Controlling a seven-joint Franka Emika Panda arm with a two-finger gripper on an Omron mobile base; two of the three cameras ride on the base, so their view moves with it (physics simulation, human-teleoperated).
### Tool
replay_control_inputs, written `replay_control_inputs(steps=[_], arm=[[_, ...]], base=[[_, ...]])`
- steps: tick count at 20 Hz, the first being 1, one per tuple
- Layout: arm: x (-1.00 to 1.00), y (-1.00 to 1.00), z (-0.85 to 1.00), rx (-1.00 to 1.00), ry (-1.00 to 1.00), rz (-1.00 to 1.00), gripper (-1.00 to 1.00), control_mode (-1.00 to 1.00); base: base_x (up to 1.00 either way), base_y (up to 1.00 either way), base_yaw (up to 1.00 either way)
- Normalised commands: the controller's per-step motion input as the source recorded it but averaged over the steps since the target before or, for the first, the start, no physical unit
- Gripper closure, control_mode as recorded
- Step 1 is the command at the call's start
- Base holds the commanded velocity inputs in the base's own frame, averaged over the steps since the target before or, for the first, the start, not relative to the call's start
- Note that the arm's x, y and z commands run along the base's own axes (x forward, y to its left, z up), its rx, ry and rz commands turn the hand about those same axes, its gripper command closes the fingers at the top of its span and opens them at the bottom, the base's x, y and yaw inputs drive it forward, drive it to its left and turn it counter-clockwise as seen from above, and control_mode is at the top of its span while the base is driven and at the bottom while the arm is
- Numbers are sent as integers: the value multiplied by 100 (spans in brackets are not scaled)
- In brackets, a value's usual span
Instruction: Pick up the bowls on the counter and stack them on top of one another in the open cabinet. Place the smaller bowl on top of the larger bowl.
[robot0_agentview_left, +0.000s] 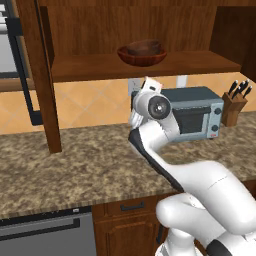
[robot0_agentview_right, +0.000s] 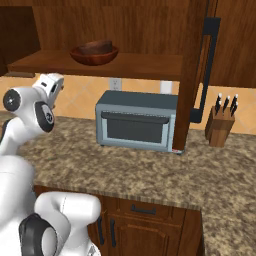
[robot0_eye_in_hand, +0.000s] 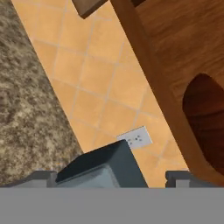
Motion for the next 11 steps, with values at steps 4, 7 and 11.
replay_control_inputs(steps=[4, 7, 11], arm=[[-9, 5, -73, -2, 37, -1, -100, -100], [0, 0, 0, 2, 0, 0, -100, -100], [0, 0, 0, 1, 0, 0, -100, -100]], base=[[0, 0, 0], [0, 0, 0], [0, 0, 0]])
